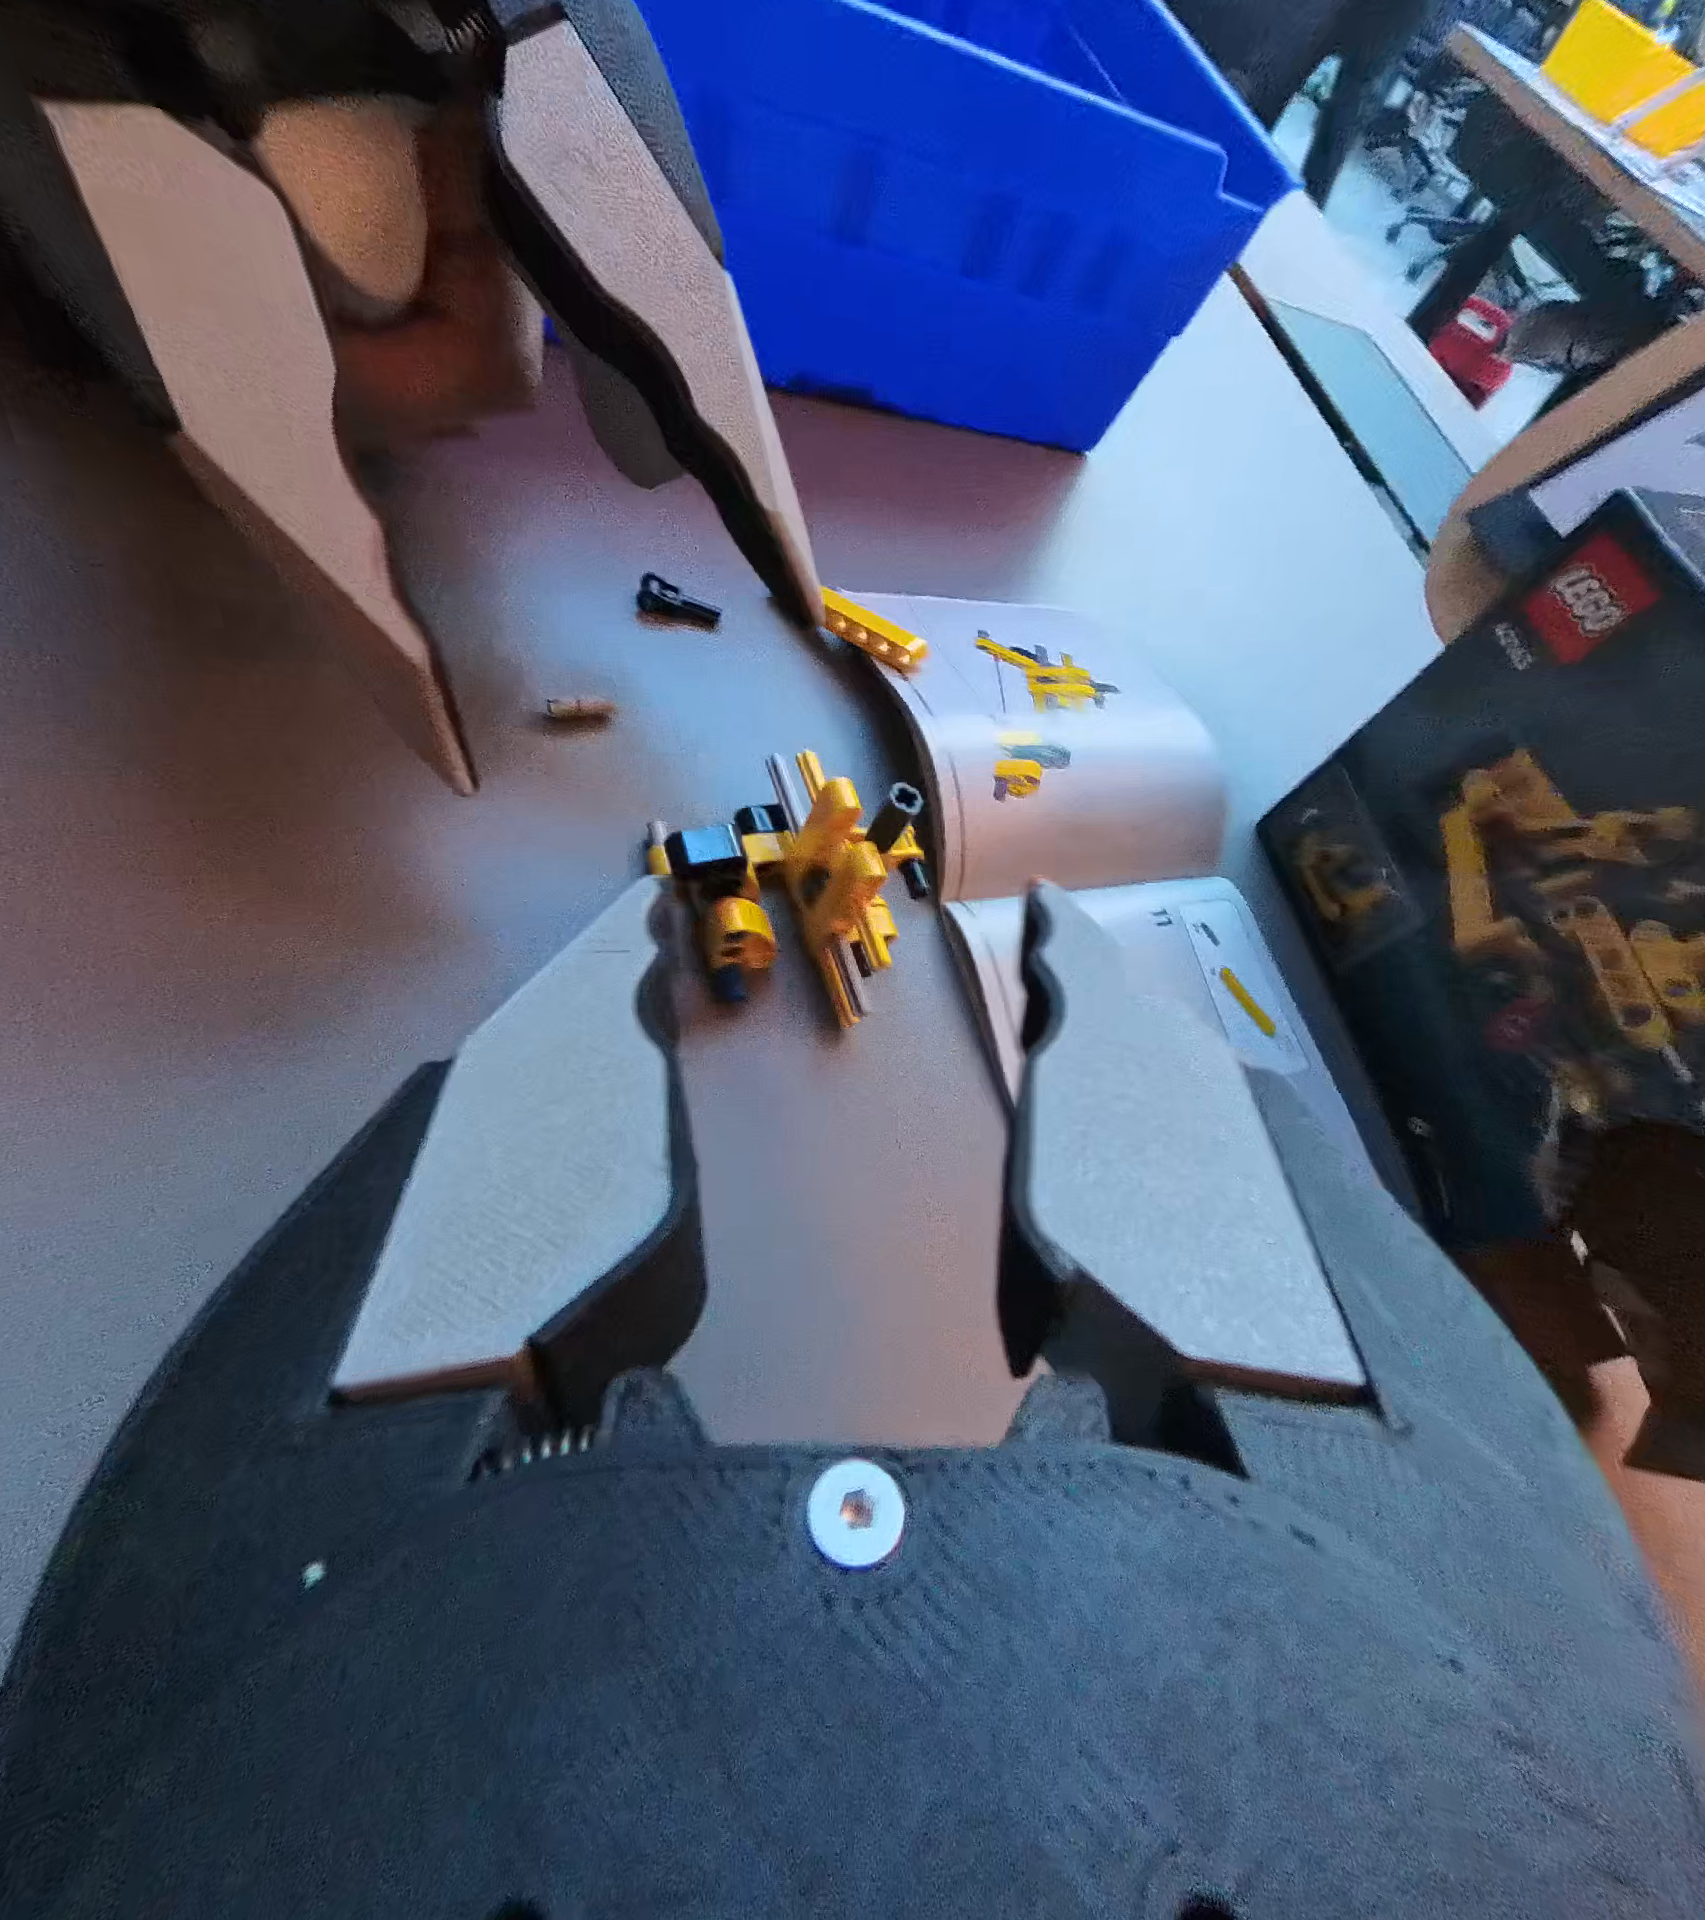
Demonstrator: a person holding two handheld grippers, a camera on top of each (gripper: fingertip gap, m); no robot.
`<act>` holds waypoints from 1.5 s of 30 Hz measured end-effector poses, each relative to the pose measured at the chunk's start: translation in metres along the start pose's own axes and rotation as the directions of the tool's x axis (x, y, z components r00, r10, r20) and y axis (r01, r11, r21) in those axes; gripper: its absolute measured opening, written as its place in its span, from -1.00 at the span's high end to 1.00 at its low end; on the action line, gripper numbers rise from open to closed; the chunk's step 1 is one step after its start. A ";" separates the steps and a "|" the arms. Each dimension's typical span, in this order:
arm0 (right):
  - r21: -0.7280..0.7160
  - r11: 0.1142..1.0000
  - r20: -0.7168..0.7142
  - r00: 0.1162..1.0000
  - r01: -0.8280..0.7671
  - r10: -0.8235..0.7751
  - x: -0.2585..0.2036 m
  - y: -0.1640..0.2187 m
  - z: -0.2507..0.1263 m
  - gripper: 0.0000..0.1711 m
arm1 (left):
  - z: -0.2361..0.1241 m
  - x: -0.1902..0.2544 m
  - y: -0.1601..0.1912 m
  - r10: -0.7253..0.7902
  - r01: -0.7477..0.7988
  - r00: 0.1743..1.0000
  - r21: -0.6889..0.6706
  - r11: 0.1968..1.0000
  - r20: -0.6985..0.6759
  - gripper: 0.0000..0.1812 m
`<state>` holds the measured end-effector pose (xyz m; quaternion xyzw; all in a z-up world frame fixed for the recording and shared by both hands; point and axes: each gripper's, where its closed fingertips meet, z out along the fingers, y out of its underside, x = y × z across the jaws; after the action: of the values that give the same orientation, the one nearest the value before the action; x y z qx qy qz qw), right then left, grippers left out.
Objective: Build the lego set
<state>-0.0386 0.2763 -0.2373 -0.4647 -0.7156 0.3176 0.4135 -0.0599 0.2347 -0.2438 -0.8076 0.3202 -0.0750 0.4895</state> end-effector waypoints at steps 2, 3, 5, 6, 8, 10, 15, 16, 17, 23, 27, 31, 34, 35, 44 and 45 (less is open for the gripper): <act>-0.003 0.999 0.032 0.999 -0.034 0.034 -0.004 0.005 0.001 -0.06 | 0.008 0.003 0.008 0.037 -0.039 0.998 -0.049 0.998 -0.043 0.08; -0.012 0.998 0.058 0.997 -0.058 0.059 -0.006 0.008 0.003 -0.11 | 0.014 0.002 0.011 0.037 -0.042 0.998 -0.074 0.996 -0.057 0.07; -0.019 0.997 0.061 0.995 -0.081 0.082 -0.002 0.008 0.007 -0.15 | 0.022 0.003 0.014 0.022 -0.033 0.995 -0.116 0.993 -0.094 0.07; -0.002 0.996 0.067 0.994 -0.092 0.092 0.000 0.005 0.009 -0.09 | 0.026 0.002 0.013 0.028 -0.039 0.995 -0.120 0.992 -0.092 0.07; -0.005 0.993 0.112 0.987 -0.118 0.118 -0.001 0.003 0.013 -0.01 | 0.032 -0.003 0.015 0.056 -0.067 0.996 -0.166 0.984 -0.068 0.09; -0.042 0.992 0.158 0.980 -0.116 0.121 -0.002 0.008 0.018 0.06 | 0.037 -0.004 0.014 0.076 -0.085 0.995 -0.163 0.983 -0.064 0.13; -0.117 0.992 0.230 0.970 -0.045 0.072 -0.008 0.018 0.030 0.26 | 0.039 -0.002 0.015 0.037 -0.055 0.992 -0.157 0.986 -0.118 0.29; -0.131 0.991 0.242 0.969 -0.025 0.057 -0.010 0.020 0.031 0.30 | 0.039 -0.001 0.015 0.038 -0.057 0.992 -0.160 0.985 -0.124 0.33; -0.142 0.990 0.244 0.969 -0.005 0.040 -0.011 0.022 0.032 0.35 | 0.040 0.000 0.016 0.039 -0.061 0.991 -0.166 0.984 -0.130 0.36; -0.140 0.990 0.278 0.960 0.007 0.033 -0.016 0.021 0.033 0.41 | 0.040 0.003 0.017 0.023 -0.050 0.987 -0.169 0.984 -0.157 0.49; -0.146 0.988 0.322 0.942 -0.046 0.091 -0.017 0.020 0.033 0.42 | 0.040 0.002 0.017 0.019 -0.045 0.988 -0.170 0.984 -0.153 0.49; -0.149 0.987 0.329 0.939 -0.056 0.104 -0.018 0.020 0.034 0.45 | 0.040 0.002 0.017 0.014 -0.040 0.989 -0.171 0.984 -0.150 0.48; -0.146 0.987 0.335 0.936 -0.062 0.108 -0.018 0.019 0.033 0.49 | 0.040 0.001 0.017 0.010 -0.036 0.989 -0.172 0.985 -0.147 0.49; -0.146 0.987 0.339 0.934 -0.068 0.115 -0.018 0.019 0.033 0.50 | 0.040 0.001 0.017 0.010 -0.035 0.989 -0.172 0.985 -0.146 0.49; -0.159 0.986 0.299 0.950 -0.043 0.089 -0.017 0.021 0.033 0.30 | 0.038 0.001 0.018 -0.002 -0.023 0.990 -0.177 0.984 -0.139 0.46; -0.154 0.987 0.284 0.955 -0.037 0.080 -0.016 0.022 0.032 0.31 | 0.037 0.001 0.019 -0.006 -0.019 0.991 -0.178 0.984 -0.135 0.45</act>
<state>-0.0543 0.2672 -0.2745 -0.4635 -0.7758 0.3405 0.2594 -0.0515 0.2562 -0.2787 -0.8404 0.3606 -0.0989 0.3923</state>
